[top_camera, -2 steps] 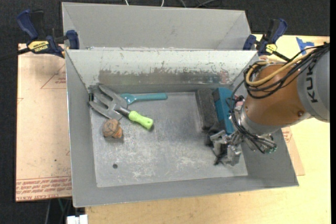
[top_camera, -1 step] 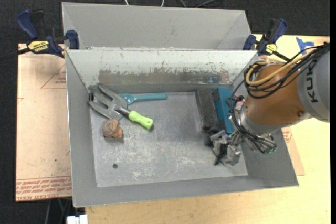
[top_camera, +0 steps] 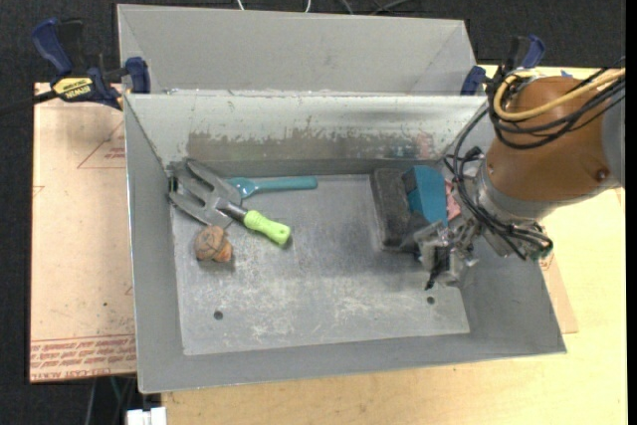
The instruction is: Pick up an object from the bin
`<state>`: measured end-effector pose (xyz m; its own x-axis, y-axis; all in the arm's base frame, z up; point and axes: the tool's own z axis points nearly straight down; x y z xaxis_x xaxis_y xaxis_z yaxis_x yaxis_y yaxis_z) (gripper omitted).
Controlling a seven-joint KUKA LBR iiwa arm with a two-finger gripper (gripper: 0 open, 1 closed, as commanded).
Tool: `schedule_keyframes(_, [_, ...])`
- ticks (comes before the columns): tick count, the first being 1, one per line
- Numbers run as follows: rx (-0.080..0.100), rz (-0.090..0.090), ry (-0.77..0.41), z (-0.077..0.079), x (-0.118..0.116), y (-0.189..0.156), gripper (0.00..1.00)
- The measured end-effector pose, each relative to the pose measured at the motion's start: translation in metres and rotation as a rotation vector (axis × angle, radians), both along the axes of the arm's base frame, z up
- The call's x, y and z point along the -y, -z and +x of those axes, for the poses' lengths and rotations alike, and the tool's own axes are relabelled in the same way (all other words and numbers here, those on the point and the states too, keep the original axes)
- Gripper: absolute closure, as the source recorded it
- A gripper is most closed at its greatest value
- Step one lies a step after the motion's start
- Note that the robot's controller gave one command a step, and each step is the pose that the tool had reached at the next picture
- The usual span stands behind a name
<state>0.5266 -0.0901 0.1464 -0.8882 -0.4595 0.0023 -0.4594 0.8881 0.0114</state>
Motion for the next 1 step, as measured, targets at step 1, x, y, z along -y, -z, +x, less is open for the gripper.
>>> schedule_keyframes(1, [-0.005,0.001,0.031,0.02,-0.0113,-0.0905,1.0])
